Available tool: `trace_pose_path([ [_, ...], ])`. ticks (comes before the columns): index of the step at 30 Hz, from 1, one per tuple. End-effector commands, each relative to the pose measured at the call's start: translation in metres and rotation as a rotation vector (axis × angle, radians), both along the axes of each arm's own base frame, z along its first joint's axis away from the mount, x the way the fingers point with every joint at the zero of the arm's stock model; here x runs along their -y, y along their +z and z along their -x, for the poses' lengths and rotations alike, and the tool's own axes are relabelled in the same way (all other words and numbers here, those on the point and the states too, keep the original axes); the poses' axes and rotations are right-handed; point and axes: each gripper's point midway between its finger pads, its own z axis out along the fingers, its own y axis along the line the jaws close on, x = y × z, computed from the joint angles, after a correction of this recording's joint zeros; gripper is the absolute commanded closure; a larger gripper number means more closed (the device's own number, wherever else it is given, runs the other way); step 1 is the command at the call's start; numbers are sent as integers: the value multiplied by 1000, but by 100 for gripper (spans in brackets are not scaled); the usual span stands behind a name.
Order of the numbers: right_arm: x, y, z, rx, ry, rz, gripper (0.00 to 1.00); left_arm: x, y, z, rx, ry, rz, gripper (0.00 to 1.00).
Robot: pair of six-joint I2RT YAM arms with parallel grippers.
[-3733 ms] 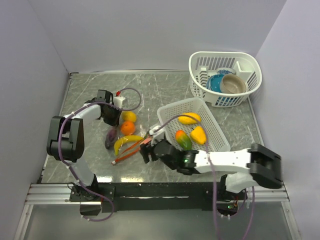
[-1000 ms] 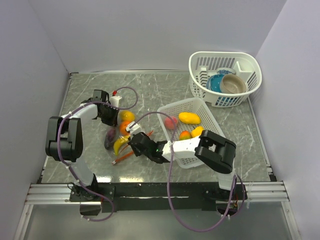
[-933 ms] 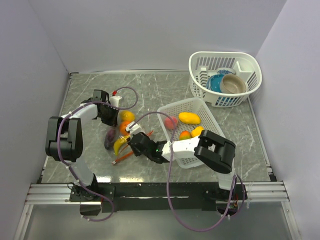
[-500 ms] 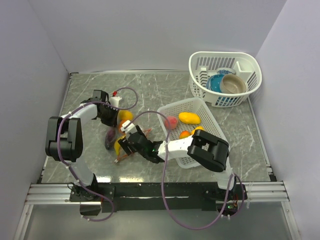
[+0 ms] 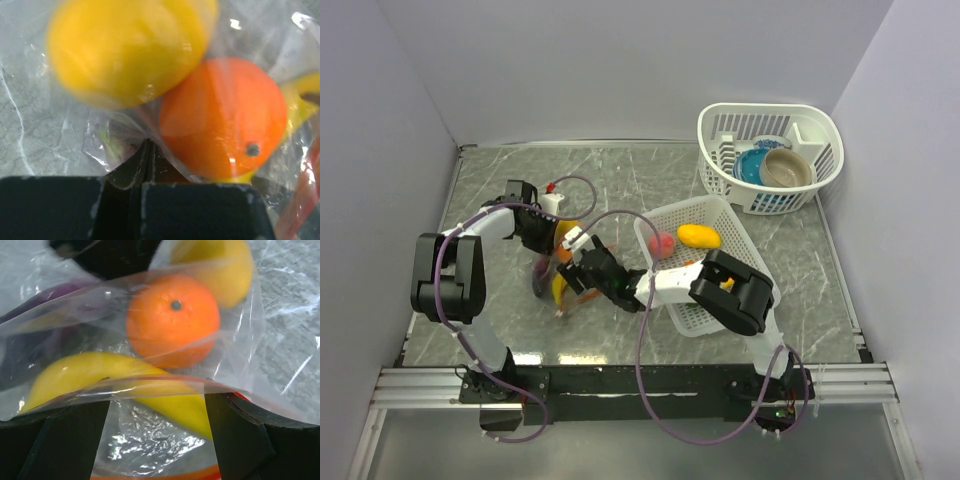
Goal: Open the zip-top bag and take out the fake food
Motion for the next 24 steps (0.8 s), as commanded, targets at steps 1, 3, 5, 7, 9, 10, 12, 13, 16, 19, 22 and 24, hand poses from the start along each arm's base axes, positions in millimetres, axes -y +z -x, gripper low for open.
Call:
trace_pose_path([
  [1,-6,-9,-5,-115,58,-49,18,3,11,2,15,-25,20,99],
  [3,-9,-16,6,-171,104,-66,18,3,11,1,18,-26,22,99],
  [5,-8,-21,15,-207,130,-74,18,3,11,1,18,-22,23,99],
  [7,-8,-26,24,-240,157,-73,19,3,11,1,20,-22,24,99],
  [9,-7,-31,33,-273,184,-76,20,4,11,0,18,-20,26,99],
  [10,-8,-34,39,-290,205,-73,21,4,12,0,19,-19,28,99],
  [12,-6,-36,49,-306,218,-67,23,4,13,0,25,-19,27,99],
  [13,-2,-41,54,-312,219,-55,24,4,15,-1,30,-18,26,99],
  [16,3,-47,69,-316,229,-23,25,3,15,-2,32,-19,24,99],
  [19,8,-55,84,-316,230,15,28,4,15,-3,31,-15,29,99],
  [22,11,-50,91,-309,218,14,38,5,17,-5,37,-10,35,99],
  [24,14,-43,93,-298,203,11,51,5,18,-5,37,-8,34,99],
])
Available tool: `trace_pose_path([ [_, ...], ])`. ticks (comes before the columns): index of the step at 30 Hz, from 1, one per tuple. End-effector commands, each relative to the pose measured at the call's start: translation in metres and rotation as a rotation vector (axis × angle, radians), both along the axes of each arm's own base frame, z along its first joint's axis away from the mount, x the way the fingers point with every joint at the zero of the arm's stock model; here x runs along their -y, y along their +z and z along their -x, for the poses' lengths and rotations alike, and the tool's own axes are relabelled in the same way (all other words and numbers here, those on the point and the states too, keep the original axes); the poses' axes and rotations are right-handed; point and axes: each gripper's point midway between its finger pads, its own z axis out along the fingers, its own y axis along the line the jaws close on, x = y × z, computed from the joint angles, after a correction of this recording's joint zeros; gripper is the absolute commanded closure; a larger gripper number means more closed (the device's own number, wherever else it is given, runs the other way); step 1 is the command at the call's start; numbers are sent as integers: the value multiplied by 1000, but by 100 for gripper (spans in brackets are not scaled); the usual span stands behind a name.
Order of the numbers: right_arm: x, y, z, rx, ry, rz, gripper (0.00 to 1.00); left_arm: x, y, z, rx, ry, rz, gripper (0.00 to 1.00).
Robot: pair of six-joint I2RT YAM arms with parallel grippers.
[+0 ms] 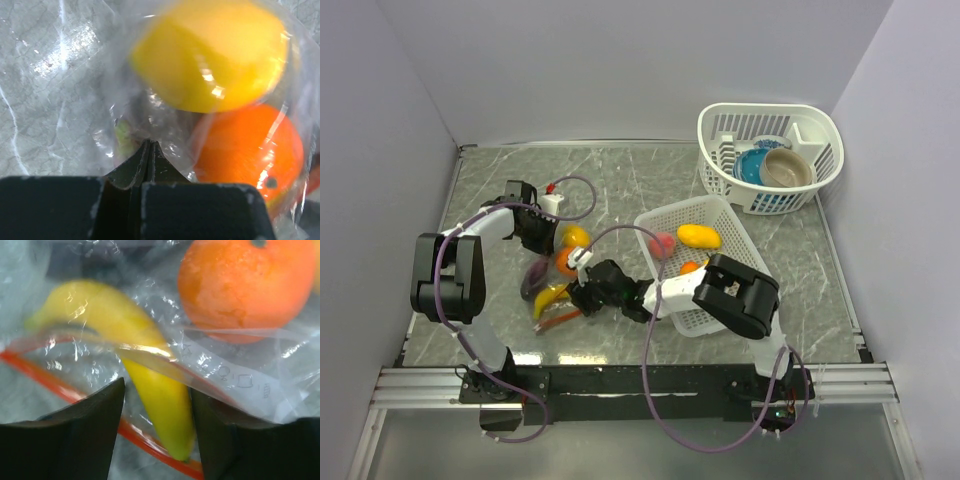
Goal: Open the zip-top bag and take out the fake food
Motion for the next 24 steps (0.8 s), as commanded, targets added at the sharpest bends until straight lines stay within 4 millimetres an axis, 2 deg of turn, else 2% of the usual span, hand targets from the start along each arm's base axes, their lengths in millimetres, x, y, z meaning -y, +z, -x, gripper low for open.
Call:
trace_pose_path([
  [1,20,3,26,-45,-17,46,63,4,19,-7,50,-1,25,99],
  [3,26,14,25,-23,-52,51,78,3,20,-10,63,7,18,99],
  [4,27,30,29,-7,-52,30,86,3,20,-11,64,14,18,99],
  [6,37,43,28,28,-90,37,88,3,22,-13,68,22,20,99],
  [7,43,59,28,45,-110,14,92,3,23,-14,74,27,21,99],
  [9,54,70,29,58,-143,13,95,2,24,-17,85,38,19,99],
  [10,61,83,32,57,-158,-15,99,1,22,-17,82,42,14,99],
  [12,73,89,34,51,-179,-21,100,-1,21,-20,84,53,7,99],
  [13,82,99,36,47,-198,-44,100,-3,19,-21,81,60,2,99],
  [14,87,102,37,47,-210,-49,100,-5,19,-22,79,68,3,99],
  [17,122,105,36,53,-316,-27,100,-6,27,-24,94,75,9,99],
  [18,140,93,38,46,-347,20,100,-6,30,-25,98,75,10,99],
  [20,164,102,33,59,-458,-8,100,-4,37,-26,109,78,19,99],
  [21,182,91,33,55,-507,38,100,-4,39,-28,113,79,20,99],
  [23,209,97,26,64,-662,22,100,-4,43,-30,121,81,23,99],
  [24,225,90,29,58,-706,75,100,-4,43,-30,121,83,23,99],
])
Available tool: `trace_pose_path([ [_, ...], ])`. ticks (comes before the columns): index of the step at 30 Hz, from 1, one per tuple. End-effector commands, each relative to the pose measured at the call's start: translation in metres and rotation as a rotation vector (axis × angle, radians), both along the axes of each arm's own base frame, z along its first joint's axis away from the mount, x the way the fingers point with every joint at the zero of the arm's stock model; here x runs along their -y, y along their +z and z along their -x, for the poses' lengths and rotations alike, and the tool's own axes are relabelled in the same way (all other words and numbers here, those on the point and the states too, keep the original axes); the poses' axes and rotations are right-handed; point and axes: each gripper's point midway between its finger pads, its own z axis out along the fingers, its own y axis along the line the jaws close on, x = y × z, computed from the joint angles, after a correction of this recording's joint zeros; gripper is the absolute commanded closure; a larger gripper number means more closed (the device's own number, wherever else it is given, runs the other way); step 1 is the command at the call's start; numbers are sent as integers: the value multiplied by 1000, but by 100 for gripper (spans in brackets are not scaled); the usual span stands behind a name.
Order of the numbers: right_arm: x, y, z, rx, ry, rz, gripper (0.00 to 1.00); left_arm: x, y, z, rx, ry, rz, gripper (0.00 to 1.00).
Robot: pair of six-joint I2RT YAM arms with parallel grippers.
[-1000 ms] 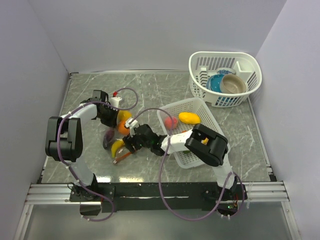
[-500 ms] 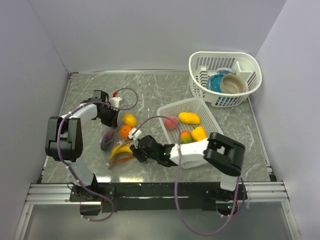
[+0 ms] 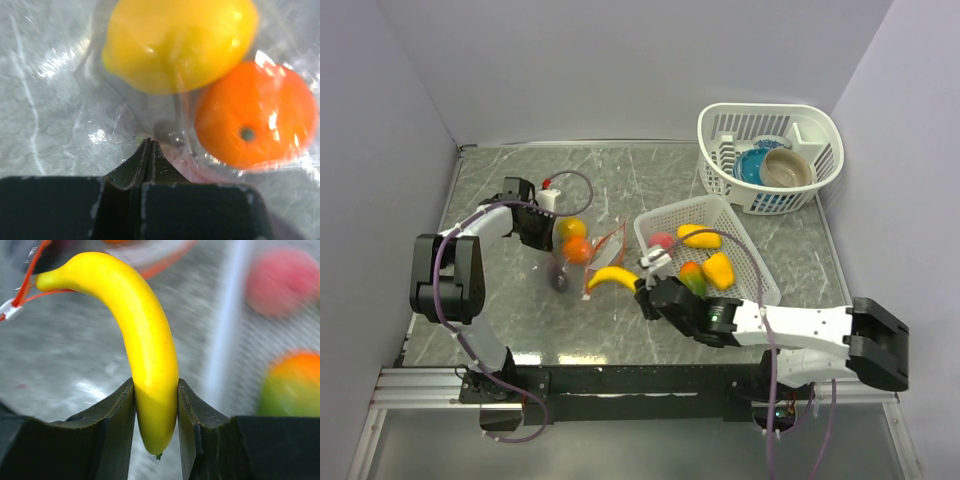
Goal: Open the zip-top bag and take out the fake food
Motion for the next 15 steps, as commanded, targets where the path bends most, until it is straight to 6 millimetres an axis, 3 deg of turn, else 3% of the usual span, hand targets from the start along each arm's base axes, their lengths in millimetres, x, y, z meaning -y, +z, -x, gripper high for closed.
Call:
trace_pose_path([
  [1,69,-4,-10,-13,-367,24,100,-1,35,-20,103,19,10,99],
  [5,99,-7,-7,-49,-555,38,100,-2,30,-17,91,24,6,99],
  [8,133,-2,-1,-32,-737,94,100,-2,30,-16,90,23,4,99],
  [11,128,13,-9,6,-777,49,100,-1,36,-16,97,26,13,99],
  [15,100,49,-24,84,-678,-18,100,6,59,-17,122,18,50,99],
])
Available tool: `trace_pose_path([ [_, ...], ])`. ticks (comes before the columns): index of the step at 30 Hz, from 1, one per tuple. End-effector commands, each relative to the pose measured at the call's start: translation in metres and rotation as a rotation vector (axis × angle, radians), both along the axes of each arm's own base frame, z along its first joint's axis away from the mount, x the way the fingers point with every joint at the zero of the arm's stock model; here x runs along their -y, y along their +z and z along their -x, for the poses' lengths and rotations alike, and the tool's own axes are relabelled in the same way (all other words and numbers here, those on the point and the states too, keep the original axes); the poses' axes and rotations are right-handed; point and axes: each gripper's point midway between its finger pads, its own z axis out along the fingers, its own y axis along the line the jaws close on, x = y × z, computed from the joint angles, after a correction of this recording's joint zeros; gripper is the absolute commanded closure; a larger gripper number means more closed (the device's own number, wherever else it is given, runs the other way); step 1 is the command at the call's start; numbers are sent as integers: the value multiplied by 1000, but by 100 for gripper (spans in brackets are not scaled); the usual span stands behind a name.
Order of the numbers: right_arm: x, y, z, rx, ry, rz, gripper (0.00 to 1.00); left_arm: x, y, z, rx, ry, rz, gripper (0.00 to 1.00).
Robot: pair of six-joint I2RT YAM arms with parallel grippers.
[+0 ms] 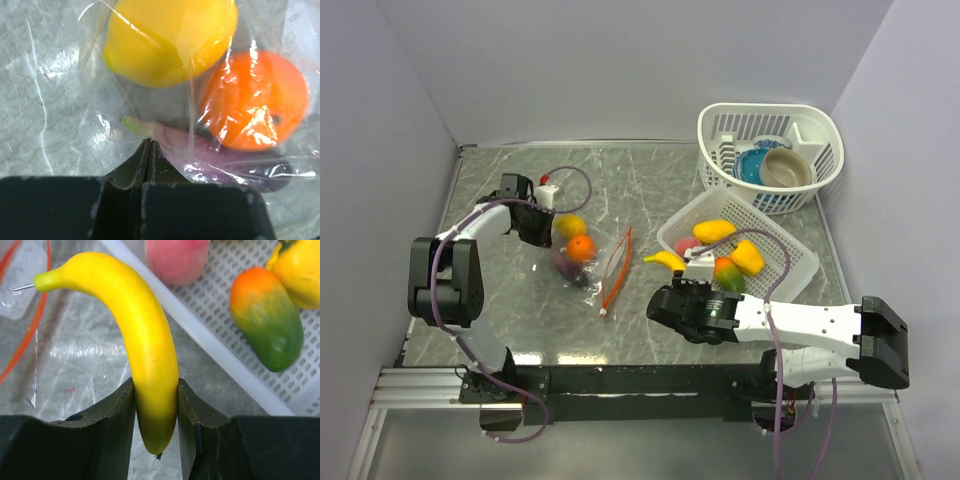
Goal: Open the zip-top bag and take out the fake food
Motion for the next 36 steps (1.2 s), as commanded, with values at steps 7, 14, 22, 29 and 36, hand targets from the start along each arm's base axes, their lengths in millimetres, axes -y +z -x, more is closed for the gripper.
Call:
trace_pose_path([
  [7,27,90,-51,267,-194,-24,100,31,93,0,129,-47,119,99],
  [14,77,37,-65,153,-327,43,60,57,128,21,167,-116,158,99],
  [22,83,10,-78,70,-354,81,0,62,144,38,170,-158,159,99],
  [29,51,23,-96,97,-255,0,3,49,114,36,148,-147,77,99],
  [36,15,-9,-121,9,-173,82,5,30,62,24,111,-117,-39,99],
])
